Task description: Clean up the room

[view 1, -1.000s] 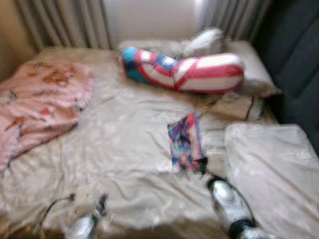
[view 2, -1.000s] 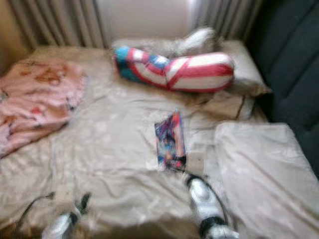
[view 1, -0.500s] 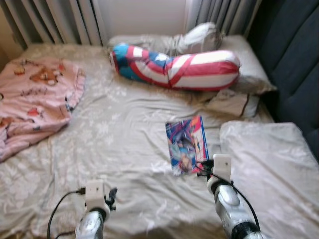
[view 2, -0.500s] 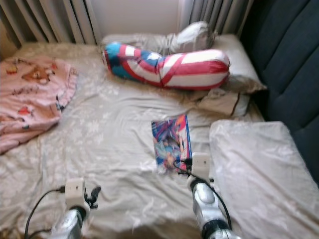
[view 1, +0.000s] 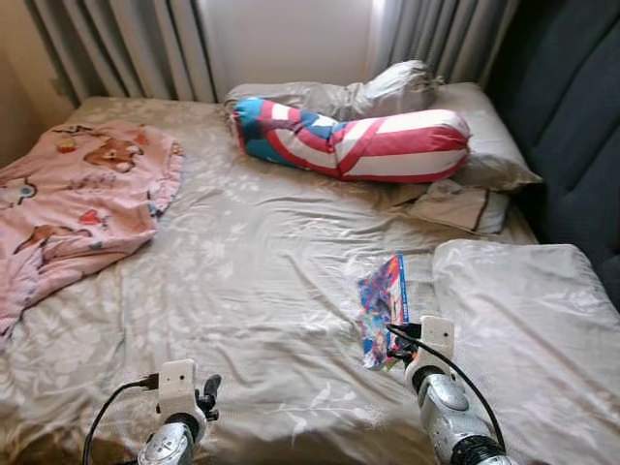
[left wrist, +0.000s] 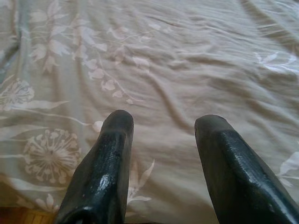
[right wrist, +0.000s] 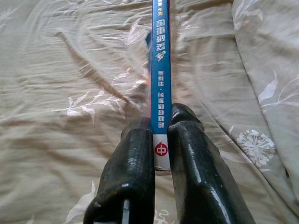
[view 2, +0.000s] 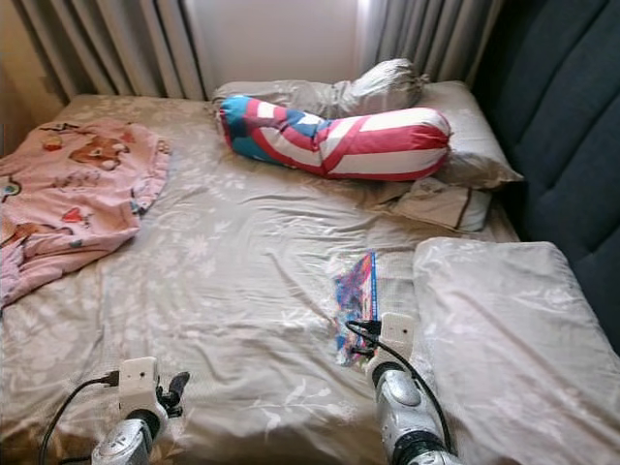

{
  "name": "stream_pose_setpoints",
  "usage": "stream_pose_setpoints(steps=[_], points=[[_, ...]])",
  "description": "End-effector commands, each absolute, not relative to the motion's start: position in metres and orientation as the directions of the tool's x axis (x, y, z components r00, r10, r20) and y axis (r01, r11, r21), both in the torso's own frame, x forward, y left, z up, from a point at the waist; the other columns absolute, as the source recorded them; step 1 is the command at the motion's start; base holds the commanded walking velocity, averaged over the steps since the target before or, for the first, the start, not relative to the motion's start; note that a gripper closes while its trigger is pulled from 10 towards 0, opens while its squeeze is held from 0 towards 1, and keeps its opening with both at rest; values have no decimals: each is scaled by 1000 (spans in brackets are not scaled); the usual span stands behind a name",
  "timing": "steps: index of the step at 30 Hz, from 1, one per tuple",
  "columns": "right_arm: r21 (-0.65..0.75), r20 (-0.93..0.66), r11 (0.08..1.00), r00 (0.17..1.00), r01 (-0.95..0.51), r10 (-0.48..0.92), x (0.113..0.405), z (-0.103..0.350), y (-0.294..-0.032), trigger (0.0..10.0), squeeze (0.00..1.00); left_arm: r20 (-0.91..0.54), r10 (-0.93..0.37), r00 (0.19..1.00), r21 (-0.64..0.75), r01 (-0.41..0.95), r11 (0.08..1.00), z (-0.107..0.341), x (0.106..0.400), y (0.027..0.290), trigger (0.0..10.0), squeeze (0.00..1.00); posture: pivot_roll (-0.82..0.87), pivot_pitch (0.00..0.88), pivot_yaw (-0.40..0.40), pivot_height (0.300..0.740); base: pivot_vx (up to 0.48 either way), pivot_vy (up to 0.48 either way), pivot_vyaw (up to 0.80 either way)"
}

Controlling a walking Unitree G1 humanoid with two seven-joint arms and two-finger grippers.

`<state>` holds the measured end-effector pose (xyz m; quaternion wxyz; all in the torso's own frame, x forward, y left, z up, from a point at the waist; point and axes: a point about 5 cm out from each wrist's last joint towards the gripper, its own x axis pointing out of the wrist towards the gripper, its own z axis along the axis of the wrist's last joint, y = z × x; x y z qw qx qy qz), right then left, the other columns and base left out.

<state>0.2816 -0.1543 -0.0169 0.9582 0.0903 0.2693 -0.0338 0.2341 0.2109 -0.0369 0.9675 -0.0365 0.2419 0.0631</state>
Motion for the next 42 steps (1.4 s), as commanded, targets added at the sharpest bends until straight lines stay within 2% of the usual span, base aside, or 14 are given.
stream_pose_setpoints(steps=[1,10,20,28,35,42], points=[[139,-452,984,891,110,-36,294,-3,-160,10000,0,-494,98,864,-36,-133,990,-40,230,211,10000,0,41,68,-69,740,0,0,0],[105,-413,990,910,93,-41,298,3,-160,10000,0,-502,94,860,-35,-129,991,-42,229,210,10000,0,39,68,-67,740,0,0,0],[93,-419,993,908,78,-32,299,3,-157,10000,0,-510,94,855,-33,-129,991,-43,227,211,10000,0,41,70,-68,680,0,0,0],[97,-460,993,888,71,-19,295,-3,-156,10000,0,-514,92,853,-34,-128,991,-44,226,211,10000,0,43,74,-66,680,0,0,0],[62,-478,997,879,48,-12,303,2,-158,10000,0,-517,95,851,-29,-128,991,-44,225,212,10000,0,46,77,-63,680,0,0,0],[66,-458,997,889,44,-9,309,9,-157,10000,0,-519,91,850,-22,-120,993,-44,225,212,10000,0,50,78,-62,650,0,0,0]])
